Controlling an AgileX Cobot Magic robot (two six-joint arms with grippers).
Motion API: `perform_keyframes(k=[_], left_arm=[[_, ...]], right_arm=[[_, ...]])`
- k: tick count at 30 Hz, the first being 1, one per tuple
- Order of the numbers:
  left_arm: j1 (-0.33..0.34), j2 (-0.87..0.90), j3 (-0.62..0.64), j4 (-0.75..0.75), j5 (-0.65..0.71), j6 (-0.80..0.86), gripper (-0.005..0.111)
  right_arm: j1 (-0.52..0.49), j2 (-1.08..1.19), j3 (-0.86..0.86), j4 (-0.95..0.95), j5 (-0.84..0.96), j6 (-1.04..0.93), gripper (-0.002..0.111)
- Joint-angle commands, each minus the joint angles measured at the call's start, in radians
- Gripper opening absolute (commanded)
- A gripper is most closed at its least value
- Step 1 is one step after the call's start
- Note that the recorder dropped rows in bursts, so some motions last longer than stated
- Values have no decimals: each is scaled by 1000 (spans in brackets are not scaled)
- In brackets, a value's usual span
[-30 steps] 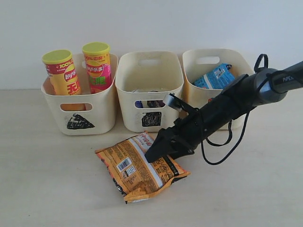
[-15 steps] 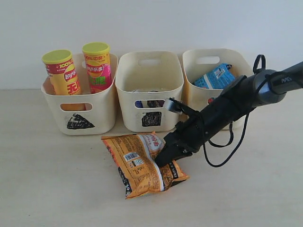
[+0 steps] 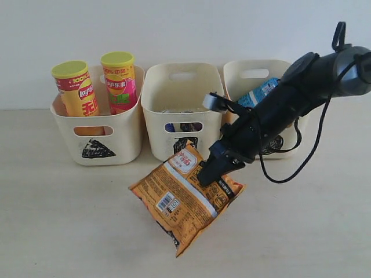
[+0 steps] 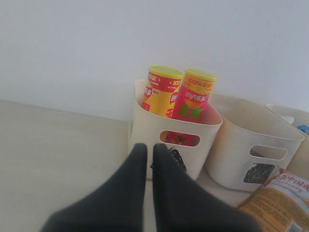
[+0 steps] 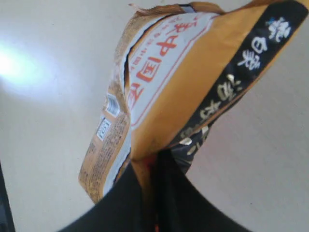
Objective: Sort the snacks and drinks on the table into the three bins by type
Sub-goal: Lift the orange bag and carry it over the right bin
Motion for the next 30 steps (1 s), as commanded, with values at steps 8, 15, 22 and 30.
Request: perform_keyframes(k=[8,15,22,30], left_arm=[[-5,-4,4,0,11,9,4],[-5,-4,4,0,15,9,4],[-5,-4,4,0,17,9,4],[-5,-4,4,0,16,14,4]], right_arm=[[0,-193,3,-52,56,68,0],[-30,-367,3,-163,54,155,0],[-191,-520,3,-166,-121,249,0],[-210,-505,3,-181,-546,270,0]])
